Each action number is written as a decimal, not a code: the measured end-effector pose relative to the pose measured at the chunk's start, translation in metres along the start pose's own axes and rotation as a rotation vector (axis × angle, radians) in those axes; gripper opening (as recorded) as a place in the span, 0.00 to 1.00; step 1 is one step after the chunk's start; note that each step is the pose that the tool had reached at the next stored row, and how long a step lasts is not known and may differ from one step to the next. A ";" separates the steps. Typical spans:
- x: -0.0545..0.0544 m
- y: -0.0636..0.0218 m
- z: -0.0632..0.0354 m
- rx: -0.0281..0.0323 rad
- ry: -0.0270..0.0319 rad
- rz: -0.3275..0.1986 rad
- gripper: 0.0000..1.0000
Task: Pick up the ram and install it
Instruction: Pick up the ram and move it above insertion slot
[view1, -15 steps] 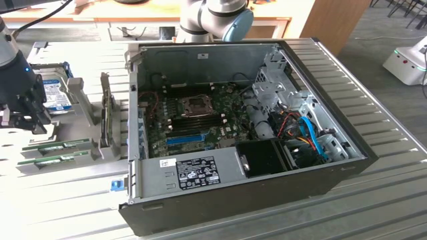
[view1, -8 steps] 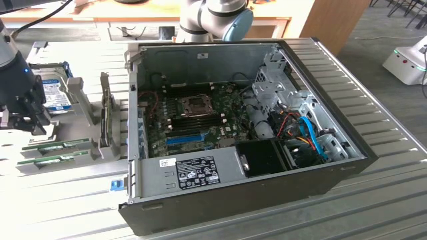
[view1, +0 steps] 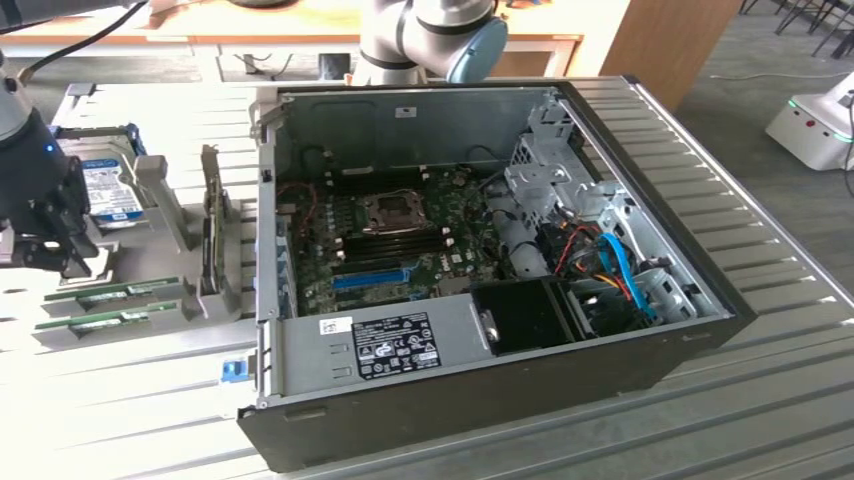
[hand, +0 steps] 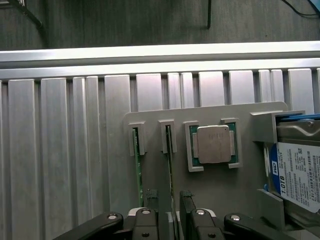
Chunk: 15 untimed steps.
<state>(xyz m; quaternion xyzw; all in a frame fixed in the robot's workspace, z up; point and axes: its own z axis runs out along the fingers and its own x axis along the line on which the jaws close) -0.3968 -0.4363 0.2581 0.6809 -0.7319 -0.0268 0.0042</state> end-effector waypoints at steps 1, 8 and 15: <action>0.001 -0.0001 -0.0001 0.0000 0.0000 0.000 0.31; 0.009 -0.0006 -0.0003 -0.0001 0.0000 0.000 0.31; 0.017 -0.0012 -0.0006 0.0000 0.0000 0.000 0.31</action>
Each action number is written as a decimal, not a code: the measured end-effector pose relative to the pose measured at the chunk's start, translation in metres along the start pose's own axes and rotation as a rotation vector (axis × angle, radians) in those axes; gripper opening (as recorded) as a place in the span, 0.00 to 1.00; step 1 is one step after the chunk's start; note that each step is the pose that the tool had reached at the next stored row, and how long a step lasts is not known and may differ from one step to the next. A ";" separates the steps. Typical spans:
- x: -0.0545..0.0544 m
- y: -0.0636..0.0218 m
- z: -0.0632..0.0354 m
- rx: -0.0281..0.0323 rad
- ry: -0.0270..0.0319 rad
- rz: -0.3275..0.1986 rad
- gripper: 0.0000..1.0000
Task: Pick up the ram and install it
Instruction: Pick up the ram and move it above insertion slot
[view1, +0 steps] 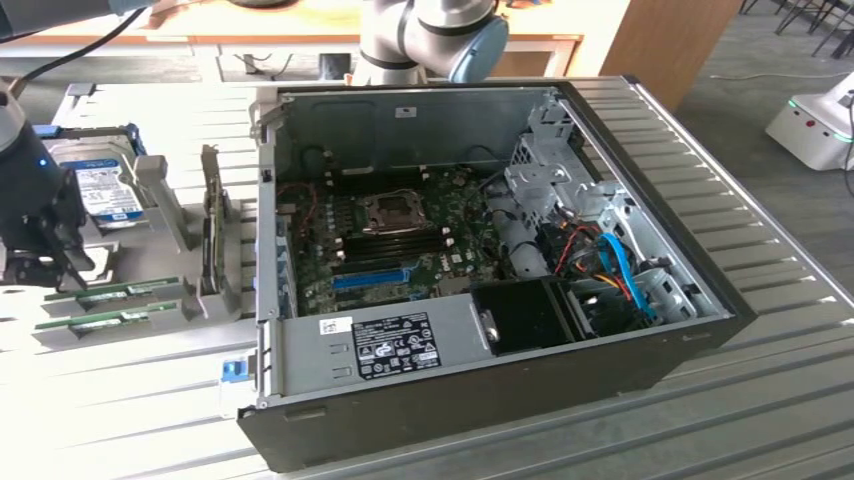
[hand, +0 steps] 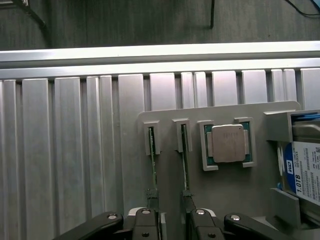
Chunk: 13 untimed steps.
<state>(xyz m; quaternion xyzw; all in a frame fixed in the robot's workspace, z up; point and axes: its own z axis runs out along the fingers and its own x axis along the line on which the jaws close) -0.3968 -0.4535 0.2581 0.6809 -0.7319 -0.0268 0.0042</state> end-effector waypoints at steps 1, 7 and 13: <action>0.001 0.0000 -0.0001 -0.0001 0.0001 0.000 0.31; 0.003 -0.0002 -0.0002 0.0000 0.0000 0.000 0.31; 0.005 -0.0003 -0.0002 0.0000 0.0001 0.000 0.31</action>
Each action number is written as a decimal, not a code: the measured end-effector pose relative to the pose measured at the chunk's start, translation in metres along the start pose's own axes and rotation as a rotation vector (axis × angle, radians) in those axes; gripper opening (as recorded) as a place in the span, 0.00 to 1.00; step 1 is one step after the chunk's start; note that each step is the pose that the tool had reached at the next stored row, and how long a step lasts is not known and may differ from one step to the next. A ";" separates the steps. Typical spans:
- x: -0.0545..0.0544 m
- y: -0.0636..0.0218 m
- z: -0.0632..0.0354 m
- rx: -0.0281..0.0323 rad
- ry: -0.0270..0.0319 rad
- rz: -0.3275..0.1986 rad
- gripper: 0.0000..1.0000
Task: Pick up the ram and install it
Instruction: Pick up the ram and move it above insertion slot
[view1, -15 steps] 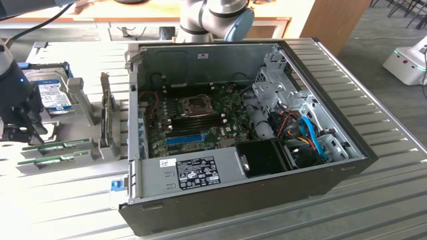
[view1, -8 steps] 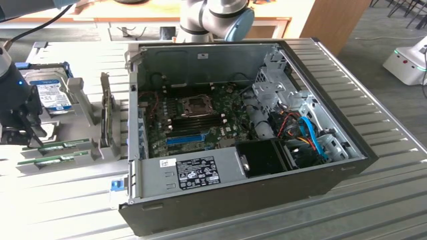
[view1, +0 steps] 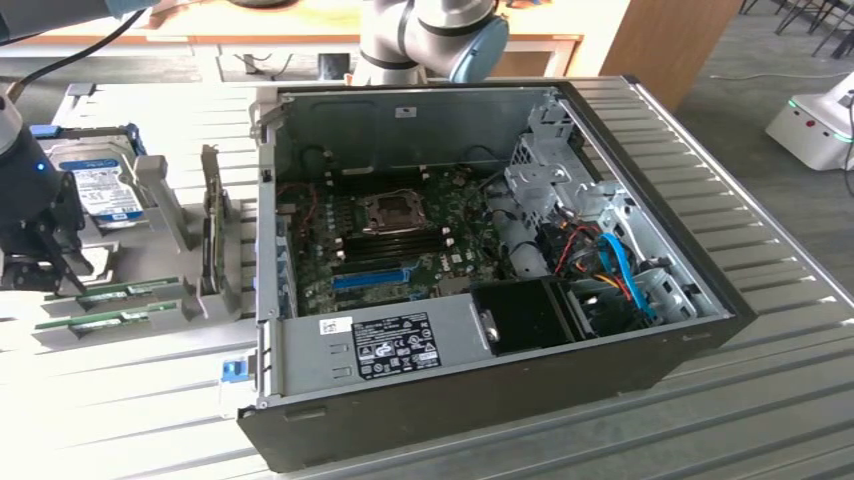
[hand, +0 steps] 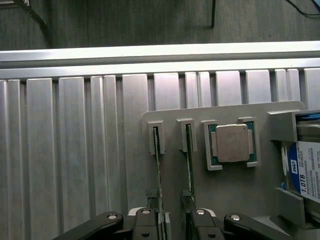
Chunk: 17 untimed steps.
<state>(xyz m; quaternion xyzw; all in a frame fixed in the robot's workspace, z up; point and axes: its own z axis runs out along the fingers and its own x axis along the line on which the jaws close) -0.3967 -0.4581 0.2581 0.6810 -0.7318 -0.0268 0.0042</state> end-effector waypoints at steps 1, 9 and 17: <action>0.000 0.0000 -0.0001 0.0000 0.0000 0.000 0.31; 0.001 -0.0001 0.0021 0.0000 0.0000 0.000 0.31; 0.001 -0.0005 0.0103 0.0000 0.0000 0.000 0.31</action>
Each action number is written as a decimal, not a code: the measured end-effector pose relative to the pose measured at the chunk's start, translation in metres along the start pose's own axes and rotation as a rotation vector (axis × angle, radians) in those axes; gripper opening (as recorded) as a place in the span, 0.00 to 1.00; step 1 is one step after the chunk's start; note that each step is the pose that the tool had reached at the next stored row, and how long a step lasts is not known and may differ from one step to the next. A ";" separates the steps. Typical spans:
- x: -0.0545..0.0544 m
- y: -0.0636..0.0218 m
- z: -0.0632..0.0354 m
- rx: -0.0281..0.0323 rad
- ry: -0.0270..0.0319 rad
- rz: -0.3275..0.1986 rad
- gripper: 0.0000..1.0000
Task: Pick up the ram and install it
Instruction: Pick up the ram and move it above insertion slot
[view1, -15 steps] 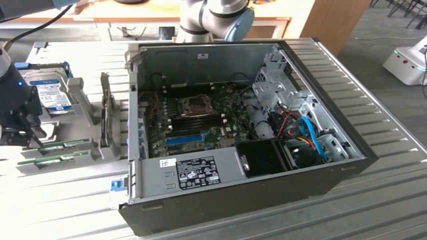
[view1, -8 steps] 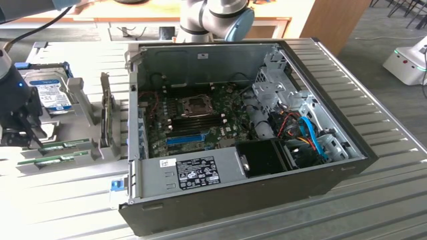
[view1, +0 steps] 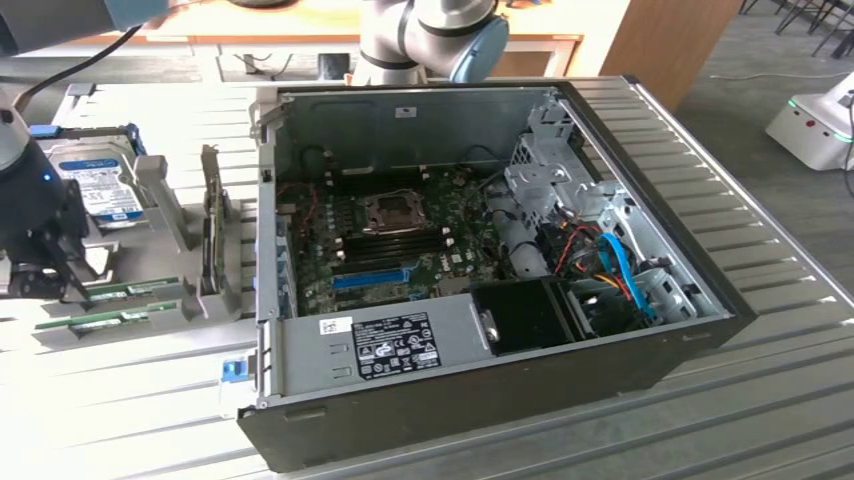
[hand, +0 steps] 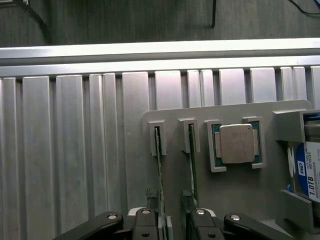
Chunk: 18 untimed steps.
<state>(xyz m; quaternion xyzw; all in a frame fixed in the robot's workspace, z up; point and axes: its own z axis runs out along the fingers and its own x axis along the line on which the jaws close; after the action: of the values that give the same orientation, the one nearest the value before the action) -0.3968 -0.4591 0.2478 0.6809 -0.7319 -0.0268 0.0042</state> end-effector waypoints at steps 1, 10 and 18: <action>0.000 0.0000 0.0009 0.0000 0.0000 0.000 0.31; 0.000 -0.0004 0.0088 0.0000 0.0000 0.000 0.31; 0.001 -0.0007 0.0164 0.0000 0.0000 0.000 0.31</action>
<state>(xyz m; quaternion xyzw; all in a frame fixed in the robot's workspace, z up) -0.3968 -0.4592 0.2314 0.6809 -0.7319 -0.0268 0.0042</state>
